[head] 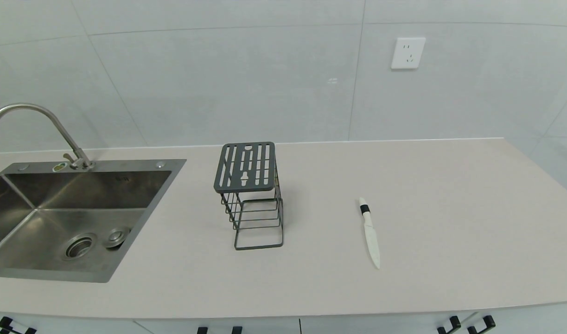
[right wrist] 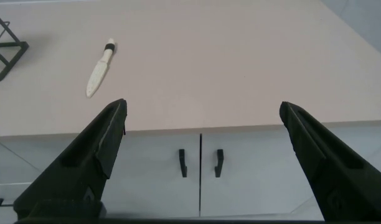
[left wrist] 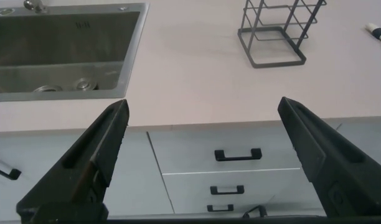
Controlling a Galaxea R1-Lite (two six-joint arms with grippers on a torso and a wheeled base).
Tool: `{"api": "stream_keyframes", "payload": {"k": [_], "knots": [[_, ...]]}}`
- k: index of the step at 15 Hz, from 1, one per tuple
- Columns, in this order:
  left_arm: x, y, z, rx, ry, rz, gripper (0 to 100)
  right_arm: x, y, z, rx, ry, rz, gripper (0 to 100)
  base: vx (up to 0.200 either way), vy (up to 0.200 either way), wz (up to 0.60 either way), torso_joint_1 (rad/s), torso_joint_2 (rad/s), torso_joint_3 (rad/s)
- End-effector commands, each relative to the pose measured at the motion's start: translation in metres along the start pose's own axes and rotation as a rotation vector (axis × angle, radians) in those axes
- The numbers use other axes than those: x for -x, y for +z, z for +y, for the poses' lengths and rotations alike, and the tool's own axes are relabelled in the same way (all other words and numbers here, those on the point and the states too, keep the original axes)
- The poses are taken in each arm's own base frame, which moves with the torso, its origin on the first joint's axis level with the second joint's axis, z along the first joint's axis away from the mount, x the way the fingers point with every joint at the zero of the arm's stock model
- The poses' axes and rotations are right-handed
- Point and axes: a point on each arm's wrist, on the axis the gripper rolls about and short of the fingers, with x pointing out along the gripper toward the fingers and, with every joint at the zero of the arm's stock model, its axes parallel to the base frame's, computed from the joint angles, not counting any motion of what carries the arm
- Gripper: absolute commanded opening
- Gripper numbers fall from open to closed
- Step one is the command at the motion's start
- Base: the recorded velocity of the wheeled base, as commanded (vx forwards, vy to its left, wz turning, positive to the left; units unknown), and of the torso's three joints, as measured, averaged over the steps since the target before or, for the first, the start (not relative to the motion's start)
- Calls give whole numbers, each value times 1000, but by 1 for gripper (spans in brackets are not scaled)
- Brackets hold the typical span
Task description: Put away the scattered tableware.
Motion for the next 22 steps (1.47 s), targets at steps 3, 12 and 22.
{"api": "stream_keyframes", "payload": {"k": [3,12,22], "knots": [[0,0,0,2,0,2,100,0,0,0,-1,0,1,100,0,0,0,37,-62,-24],[0,0,0,2,2,0,100,0,0,0,2,2,1,100,0,0,0,140,-4,124],[0,0,0,0,2,2,100,-6,43,8,40,353,-136,100,0,0,0,0,0,0]]}}
